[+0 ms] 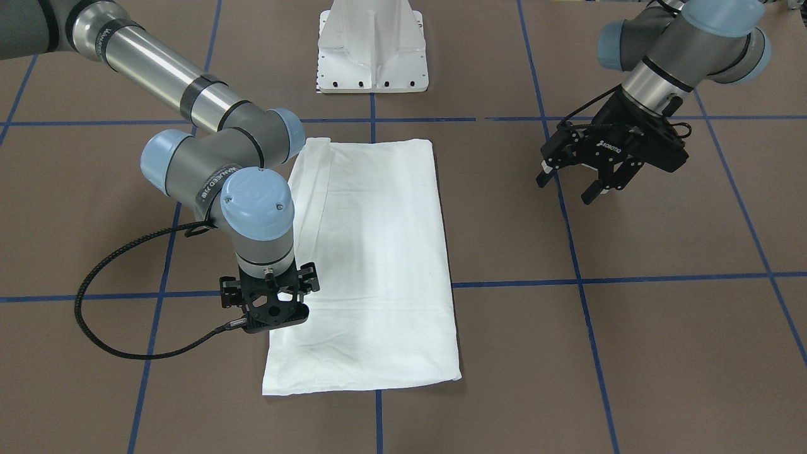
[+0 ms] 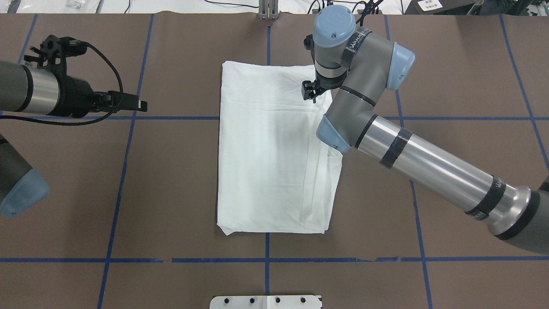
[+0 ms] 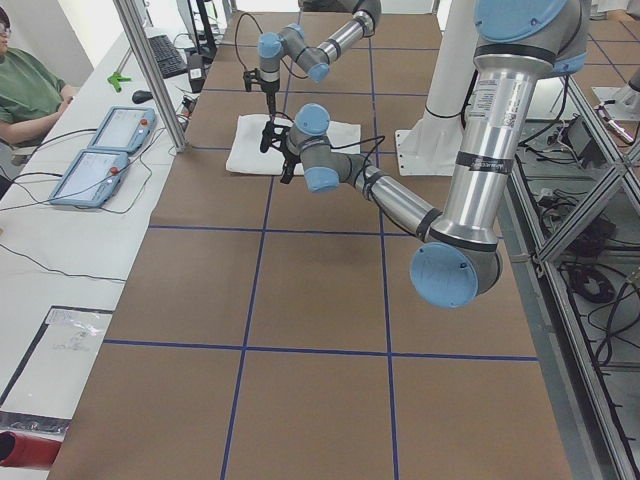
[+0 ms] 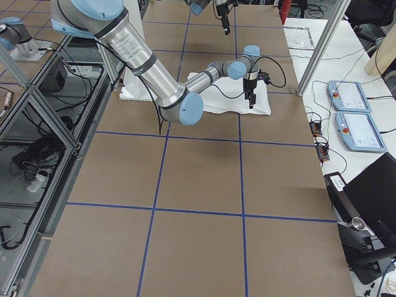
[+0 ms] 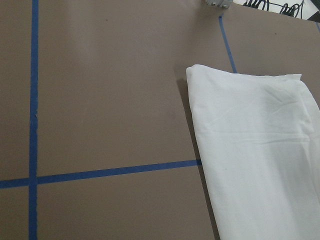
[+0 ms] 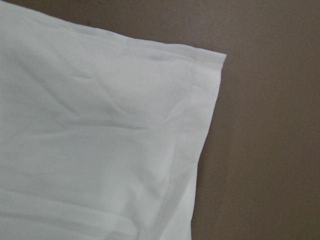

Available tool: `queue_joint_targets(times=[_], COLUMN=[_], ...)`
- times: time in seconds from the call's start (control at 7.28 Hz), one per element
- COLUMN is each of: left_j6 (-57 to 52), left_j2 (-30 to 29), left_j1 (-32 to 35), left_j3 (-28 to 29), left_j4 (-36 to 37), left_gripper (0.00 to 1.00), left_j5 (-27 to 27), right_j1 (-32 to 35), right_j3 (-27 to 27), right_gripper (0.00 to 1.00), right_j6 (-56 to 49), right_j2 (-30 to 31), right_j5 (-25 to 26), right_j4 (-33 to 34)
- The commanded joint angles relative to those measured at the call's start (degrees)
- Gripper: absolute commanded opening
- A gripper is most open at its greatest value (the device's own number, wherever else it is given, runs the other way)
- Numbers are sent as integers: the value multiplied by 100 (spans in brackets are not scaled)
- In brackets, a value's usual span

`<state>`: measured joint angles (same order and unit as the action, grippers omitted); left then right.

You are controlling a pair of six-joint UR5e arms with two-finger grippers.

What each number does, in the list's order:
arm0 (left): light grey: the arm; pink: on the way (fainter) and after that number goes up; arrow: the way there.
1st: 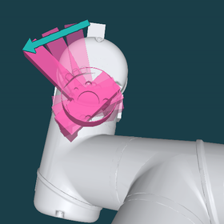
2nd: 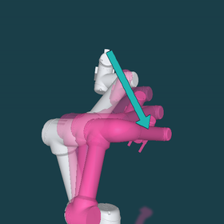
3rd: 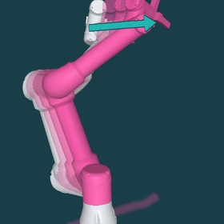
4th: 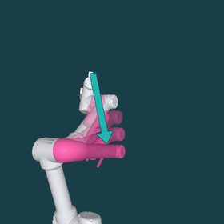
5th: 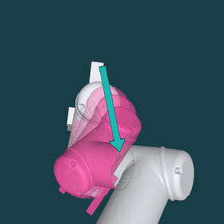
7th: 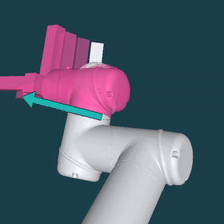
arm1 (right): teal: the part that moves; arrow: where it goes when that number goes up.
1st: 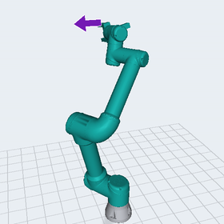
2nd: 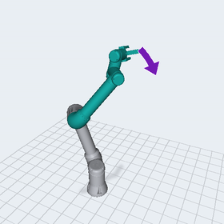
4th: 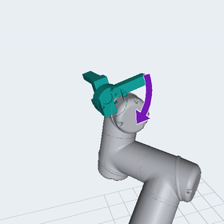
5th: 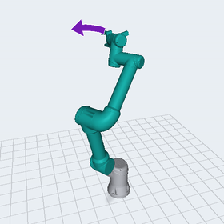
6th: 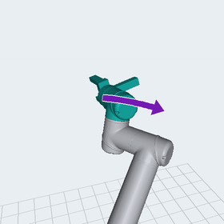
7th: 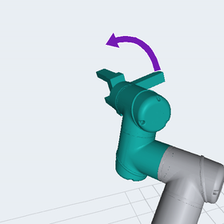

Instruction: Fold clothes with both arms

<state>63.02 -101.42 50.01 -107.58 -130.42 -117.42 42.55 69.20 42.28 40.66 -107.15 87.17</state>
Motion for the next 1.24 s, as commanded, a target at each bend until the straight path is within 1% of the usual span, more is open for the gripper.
queue_joint_targets(times=[0.0,0.41,0.55,0.69,0.96,1.1], left_j6=[0,-9,-9,-9,-9,-9], left_j2=[0,0,0,0,8,8], left_j1=[0,0,0,0,0,0], left_j3=[0,0,0,18,88,88], left_j4=[-1,8,16,8,-45,-45], left_gripper=[100,100,100,100,100,100], left_j5=[-9,-9,-9,-9,-9,-9], right_j1=[-185,-273,-274,-274,-274,-300], right_j3=[-20,-20,49,172,505,777], right_gripper=[100,100,100,100,100,100], right_j6=[18,18,9,0,9,0], right_j2=[30,100,178,205,459,635], right_j5=[124,80,-33,-138,-192,-201], right_j4=[20,107,238,379,424,598])
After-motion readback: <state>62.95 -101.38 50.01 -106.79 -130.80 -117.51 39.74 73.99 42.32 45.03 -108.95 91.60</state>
